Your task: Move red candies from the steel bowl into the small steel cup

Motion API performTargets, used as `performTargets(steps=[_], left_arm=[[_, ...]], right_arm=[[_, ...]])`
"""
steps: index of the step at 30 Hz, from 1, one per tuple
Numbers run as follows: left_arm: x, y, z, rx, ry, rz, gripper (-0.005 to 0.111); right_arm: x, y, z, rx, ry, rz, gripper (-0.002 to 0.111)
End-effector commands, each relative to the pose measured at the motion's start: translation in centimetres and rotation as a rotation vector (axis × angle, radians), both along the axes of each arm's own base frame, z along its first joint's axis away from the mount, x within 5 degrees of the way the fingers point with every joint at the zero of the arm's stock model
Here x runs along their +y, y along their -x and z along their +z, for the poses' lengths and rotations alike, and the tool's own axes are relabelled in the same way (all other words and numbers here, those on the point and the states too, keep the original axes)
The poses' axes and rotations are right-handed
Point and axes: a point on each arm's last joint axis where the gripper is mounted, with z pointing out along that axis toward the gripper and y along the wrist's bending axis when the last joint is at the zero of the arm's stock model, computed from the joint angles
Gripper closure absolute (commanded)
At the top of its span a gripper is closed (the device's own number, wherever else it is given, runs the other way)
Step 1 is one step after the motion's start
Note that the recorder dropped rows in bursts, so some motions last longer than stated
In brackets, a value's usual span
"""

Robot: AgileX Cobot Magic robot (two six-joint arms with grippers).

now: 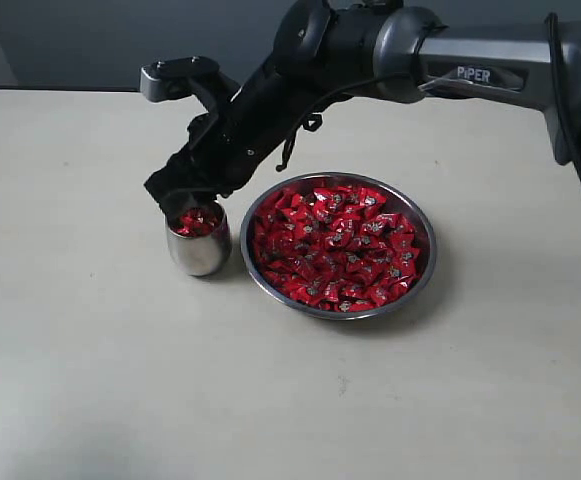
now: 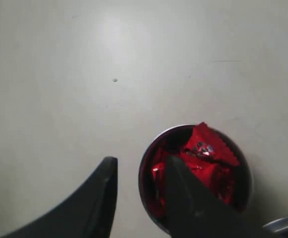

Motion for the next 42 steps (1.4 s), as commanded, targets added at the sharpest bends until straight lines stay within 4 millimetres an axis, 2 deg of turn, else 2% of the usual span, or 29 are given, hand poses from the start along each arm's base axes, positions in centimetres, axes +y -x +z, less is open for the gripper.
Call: performTargets(steps=[1,22,25,31,37,39,42], left_arm=[[0.0,0.0,0.0,-0.012,-0.002,0.002,0.106],[0.0,0.0,0.0,-0.012,-0.002,0.002,0.106],[0.0,0.0,0.0,-0.012,-0.002,0.002,0.106],[0.0,0.0,0.0,-0.012,-0.002,0.002,0.106],[0.0,0.0,0.0,-0.012,-0.002,0.002,0.106],[0.0,0.0,0.0,-0.012,-0.002,0.002,0.106],[0.0,0.0,0.0,-0.012,-0.002,0.002,0.106]], right_arm=[[0.0,-0.3,0.3,-0.034,-0.008,-0.009,0.075],[-0.1,-0.7,0.3,-0.074,0.009,-0.023,0.075],[0.0,-0.7,1.2,-0.086,-0.003,-0.015,0.075],[-0.2,-1.1,4.7,-0.199,-0.032,-0.019,0.075],[-1.6,-1.9,6.3,-0.304,0.068,-0.108,0.076],[-2.2,-2.3,7.1,-0.327,0.062,-0.143,0.080],[-2.8,-3.0,8.3,-0.357,0.007,-0.193,0.097]])
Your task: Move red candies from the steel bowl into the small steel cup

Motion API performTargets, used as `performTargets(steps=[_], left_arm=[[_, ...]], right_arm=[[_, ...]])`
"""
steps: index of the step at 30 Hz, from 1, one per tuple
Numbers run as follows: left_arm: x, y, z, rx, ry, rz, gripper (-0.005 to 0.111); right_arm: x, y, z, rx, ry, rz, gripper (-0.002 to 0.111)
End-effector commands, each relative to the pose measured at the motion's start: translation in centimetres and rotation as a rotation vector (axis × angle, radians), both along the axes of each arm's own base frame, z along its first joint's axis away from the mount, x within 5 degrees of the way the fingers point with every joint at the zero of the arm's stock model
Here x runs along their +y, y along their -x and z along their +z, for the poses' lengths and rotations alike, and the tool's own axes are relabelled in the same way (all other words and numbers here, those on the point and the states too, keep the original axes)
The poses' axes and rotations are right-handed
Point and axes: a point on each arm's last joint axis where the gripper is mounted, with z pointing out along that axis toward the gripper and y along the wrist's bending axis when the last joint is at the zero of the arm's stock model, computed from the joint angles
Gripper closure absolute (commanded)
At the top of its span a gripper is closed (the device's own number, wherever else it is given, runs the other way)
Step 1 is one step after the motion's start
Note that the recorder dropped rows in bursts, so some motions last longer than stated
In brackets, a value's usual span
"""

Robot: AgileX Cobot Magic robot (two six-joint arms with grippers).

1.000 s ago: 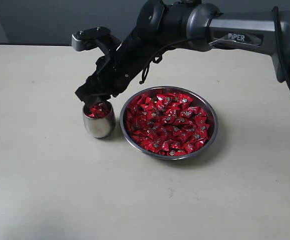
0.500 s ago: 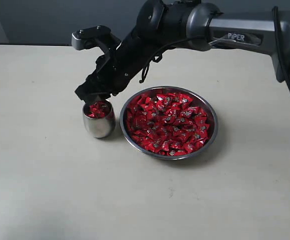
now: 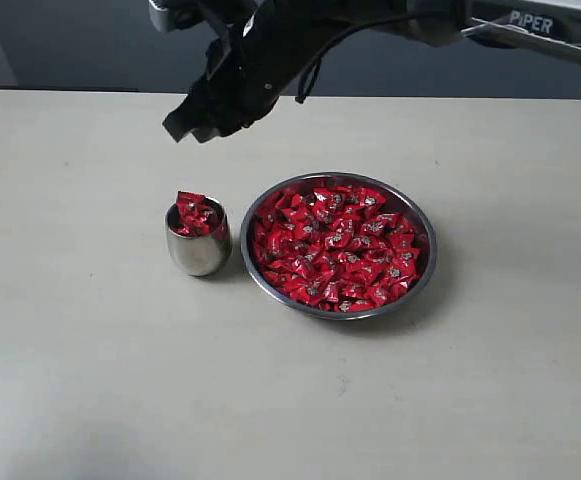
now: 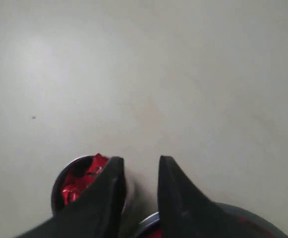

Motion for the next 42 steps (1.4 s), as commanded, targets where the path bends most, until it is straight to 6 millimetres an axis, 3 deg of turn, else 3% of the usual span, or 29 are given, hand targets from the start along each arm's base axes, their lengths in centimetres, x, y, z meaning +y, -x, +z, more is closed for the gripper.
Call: performTargets(steps=[1,2,5,11,24,32,42], left_arm=[[0.0,0.0,0.0,-0.012,-0.002,0.002,0.106],[0.0,0.0,0.0,-0.012,-0.002,0.002,0.106],[0.0,0.0,0.0,-0.012,-0.002,0.002,0.106],[0.0,0.0,0.0,-0.012,-0.002,0.002,0.106],[0.0,0.0,0.0,-0.012,-0.002,0.002,0.106],[0.0,0.0,0.0,-0.012,-0.002,0.002,0.106],[0.0,0.0,0.0,-0.012,-0.002,0.002,0.106]], right_arm=[[-1.4,-1.3,2.9,-0.078,-0.090,-0.080,0.104],[-1.8,-1.4,3.5,-0.087,-0.110,-0.093,0.109],[-2.7,-2.0,4.5,-0.093,-0.143,-0.142,0.109],[-4.2,-2.1,4.6,-0.090,-0.154,-0.234,0.109],[-9.3,2.4,4.3,-0.242,-0.237,-0.324,0.109],[-10.6,3.5,6.0,-0.285,-0.349,-0.390,0.109],[-10.7,3.8,5.3,-0.242,-0.328,-0.392,0.109]])
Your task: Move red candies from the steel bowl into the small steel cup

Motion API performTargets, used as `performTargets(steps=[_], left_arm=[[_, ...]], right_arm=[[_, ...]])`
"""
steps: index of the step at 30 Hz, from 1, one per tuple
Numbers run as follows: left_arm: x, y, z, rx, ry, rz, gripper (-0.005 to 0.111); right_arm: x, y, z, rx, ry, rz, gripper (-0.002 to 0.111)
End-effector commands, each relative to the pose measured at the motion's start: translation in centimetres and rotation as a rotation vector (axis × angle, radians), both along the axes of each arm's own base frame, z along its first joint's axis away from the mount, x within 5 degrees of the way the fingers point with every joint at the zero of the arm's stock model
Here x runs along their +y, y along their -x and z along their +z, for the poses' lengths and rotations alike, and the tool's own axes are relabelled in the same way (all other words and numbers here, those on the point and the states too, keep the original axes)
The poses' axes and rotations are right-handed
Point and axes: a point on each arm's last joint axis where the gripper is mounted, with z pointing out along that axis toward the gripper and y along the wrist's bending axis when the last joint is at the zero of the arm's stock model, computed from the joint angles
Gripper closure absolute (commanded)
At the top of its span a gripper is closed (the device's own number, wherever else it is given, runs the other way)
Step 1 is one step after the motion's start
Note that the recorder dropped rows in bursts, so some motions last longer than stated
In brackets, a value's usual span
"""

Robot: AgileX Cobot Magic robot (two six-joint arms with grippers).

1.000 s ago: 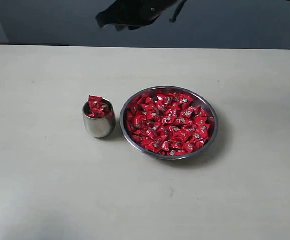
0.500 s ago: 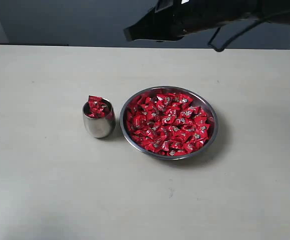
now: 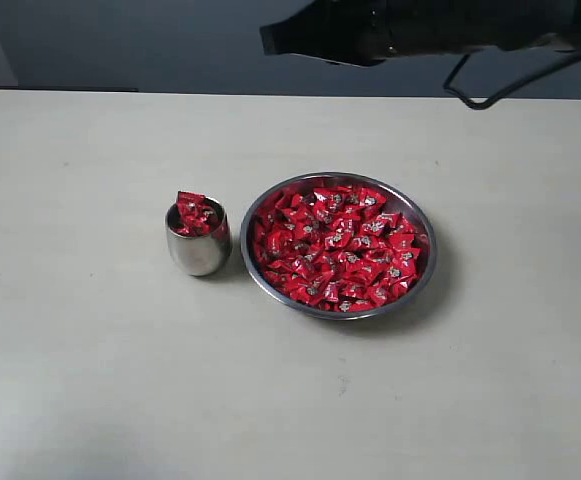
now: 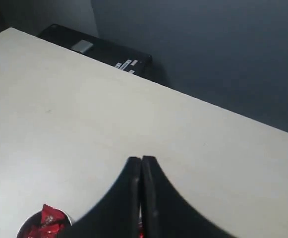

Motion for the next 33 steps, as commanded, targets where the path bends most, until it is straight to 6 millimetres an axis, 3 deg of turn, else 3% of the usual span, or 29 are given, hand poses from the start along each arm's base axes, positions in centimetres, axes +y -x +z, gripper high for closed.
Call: performTargets(steps=[1,7,21,29,33], left_arm=[[0.0,0.0,0.0,-0.012,-0.002,0.002,0.106],[0.0,0.0,0.0,-0.012,-0.002,0.002,0.106],[0.0,0.0,0.0,-0.012,-0.002,0.002,0.106],[0.0,0.0,0.0,-0.012,-0.002,0.002,0.106],[0.0,0.0,0.0,-0.012,-0.002,0.002,0.106]], right_arm=[[-0.3,0.0,0.1,-0.015,0.021,0.005,0.109],[-0.8,0.8,-0.6,0.044,0.153,0.063,0.109],[-1.6,0.6,-0.1,-0.067,0.278,0.066,0.109],[-8.6,0.5,4.2,-0.050,0.268,-0.119,0.109],[-13.1,1.9,7.0,-0.062,0.271,-0.233,0.109]])
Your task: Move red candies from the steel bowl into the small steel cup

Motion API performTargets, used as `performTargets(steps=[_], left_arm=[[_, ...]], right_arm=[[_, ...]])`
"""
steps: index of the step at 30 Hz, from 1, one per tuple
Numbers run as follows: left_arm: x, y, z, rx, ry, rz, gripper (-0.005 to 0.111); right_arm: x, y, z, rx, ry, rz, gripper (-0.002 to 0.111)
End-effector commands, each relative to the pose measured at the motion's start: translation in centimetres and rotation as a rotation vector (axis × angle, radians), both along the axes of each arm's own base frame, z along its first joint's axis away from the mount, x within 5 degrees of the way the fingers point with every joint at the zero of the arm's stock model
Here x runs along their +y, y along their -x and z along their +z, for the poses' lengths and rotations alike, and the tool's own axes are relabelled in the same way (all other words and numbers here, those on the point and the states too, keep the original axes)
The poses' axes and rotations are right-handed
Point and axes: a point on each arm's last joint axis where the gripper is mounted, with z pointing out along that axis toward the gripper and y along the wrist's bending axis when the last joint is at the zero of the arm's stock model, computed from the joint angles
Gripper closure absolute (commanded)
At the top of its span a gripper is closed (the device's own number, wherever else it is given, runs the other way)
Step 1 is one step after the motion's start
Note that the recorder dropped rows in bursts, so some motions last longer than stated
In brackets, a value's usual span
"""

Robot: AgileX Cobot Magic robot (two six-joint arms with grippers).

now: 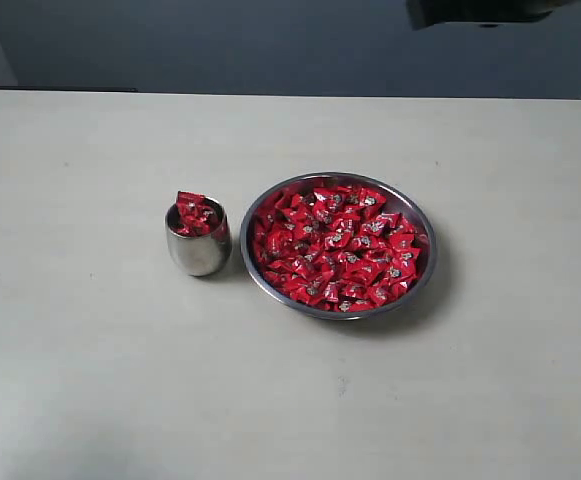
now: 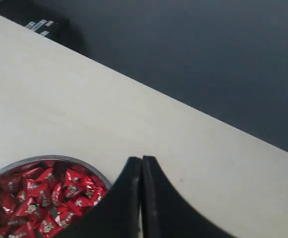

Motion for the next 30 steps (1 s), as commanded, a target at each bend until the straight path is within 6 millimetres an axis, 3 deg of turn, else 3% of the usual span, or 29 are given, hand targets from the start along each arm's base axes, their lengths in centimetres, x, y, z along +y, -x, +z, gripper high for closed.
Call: performTargets(steps=[1,6,10,16,22,30], left_arm=[[0.0,0.0,0.0,-0.012,-0.002,0.002,0.106],[0.0,0.0,0.0,-0.012,-0.002,0.002,0.106],[0.0,0.0,0.0,-0.012,-0.002,0.002,0.106],[0.0,0.0,0.0,-0.012,-0.002,0.002,0.106],[0.0,0.0,0.0,-0.012,-0.002,0.002,0.106],[0.0,0.0,0.0,-0.012,-0.002,0.002,0.106]], right_arm=[[-4.0,1.4,2.3,-0.028,0.006,-0.101,0.109],[-8.3,3.9,2.3,-0.068,-0.013,-0.220,0.109],[-11.2,6.7,-0.2,-0.104,-0.028,-0.308,0.109],[-14.2,12.5,-4.7,-0.179,-0.095,-0.451,0.109],[-15.3,16.9,-8.9,-0.277,-0.141,-0.535,0.109],[-15.1,20.1,-12.0,-0.427,-0.211,-0.536,0.109]])
